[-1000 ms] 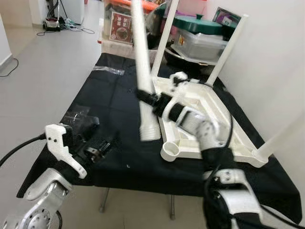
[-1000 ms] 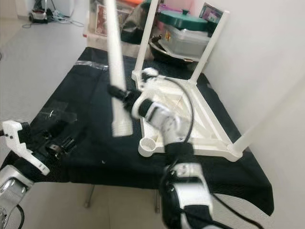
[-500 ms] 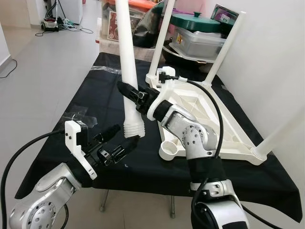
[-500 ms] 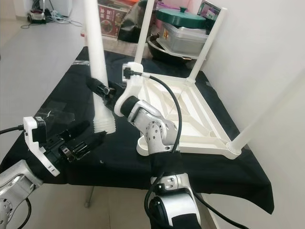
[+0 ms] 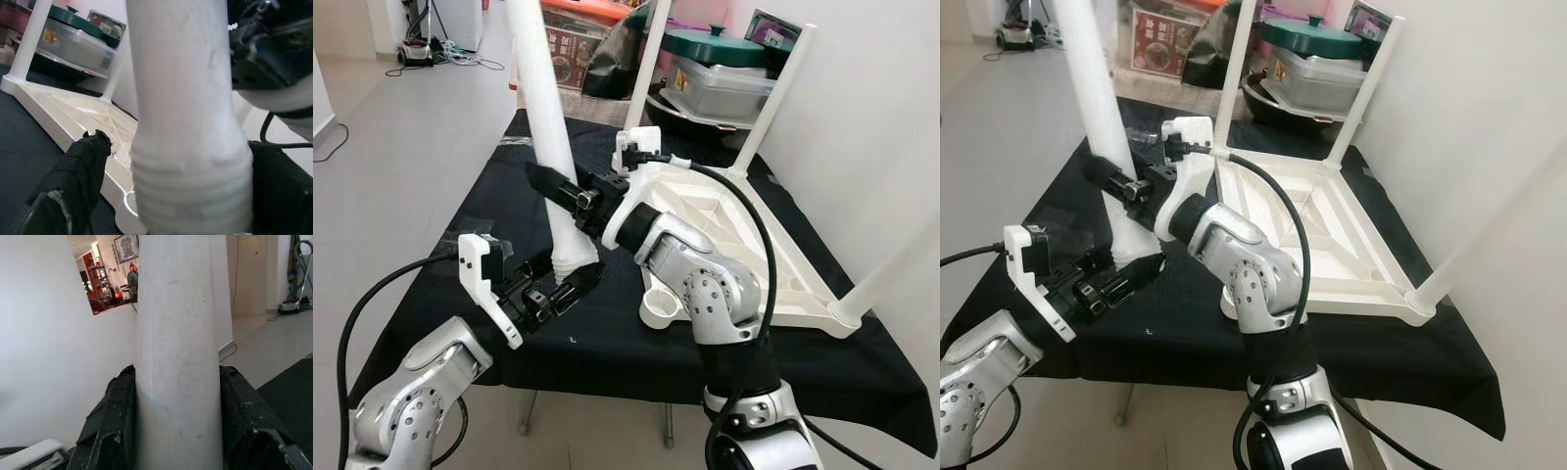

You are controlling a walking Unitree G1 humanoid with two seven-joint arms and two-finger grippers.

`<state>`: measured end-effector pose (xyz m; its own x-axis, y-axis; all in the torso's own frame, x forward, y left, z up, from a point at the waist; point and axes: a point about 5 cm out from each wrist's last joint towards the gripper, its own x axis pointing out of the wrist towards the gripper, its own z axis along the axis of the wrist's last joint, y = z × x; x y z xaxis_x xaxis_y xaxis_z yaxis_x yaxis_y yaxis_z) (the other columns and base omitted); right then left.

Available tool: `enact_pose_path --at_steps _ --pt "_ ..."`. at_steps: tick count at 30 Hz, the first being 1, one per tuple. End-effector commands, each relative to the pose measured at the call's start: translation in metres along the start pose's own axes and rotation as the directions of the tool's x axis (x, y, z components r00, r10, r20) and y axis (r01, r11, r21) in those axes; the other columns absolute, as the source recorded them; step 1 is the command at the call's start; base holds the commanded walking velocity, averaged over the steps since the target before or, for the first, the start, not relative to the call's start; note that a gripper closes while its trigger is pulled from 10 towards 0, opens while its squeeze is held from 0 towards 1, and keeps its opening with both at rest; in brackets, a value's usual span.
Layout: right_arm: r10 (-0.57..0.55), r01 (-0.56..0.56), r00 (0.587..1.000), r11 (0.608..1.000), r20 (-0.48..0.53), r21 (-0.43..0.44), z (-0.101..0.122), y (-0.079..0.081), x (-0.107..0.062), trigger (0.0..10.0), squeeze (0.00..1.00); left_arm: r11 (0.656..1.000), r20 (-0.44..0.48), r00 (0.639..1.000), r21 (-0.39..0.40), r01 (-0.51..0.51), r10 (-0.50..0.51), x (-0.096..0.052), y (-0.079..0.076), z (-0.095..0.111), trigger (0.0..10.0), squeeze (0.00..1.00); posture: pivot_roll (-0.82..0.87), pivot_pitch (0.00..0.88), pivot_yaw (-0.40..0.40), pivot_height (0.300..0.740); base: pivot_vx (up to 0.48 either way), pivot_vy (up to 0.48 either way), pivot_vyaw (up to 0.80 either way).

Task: Building children table

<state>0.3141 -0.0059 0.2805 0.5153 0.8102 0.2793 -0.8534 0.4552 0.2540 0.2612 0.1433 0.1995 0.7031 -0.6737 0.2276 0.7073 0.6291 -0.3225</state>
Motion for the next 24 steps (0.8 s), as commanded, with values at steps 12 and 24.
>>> enact_pose_path --at_steps 12,24 --pt "-0.017 0.016 1.0 0.996 0.016 0.083 -0.015 0.006 -0.005 0.0 0.0 0.999 -0.038 0.999 -0.008 0.038 -0.038 0.004 -0.006 -0.015 0.0 0.0 0.12 0.0 -0.167 0.74 0.0 0.0 0.0" --pt "-0.042 0.043 0.999 0.998 -0.015 0.053 -0.017 0.001 -0.008 9.5 0.0 0.996 -0.053 0.998 0.092 0.02 -0.015 -0.001 -0.005 -0.012 0.0 0.0 0.13 0.0 -0.171 0.74 0.0 0.0 0.0"
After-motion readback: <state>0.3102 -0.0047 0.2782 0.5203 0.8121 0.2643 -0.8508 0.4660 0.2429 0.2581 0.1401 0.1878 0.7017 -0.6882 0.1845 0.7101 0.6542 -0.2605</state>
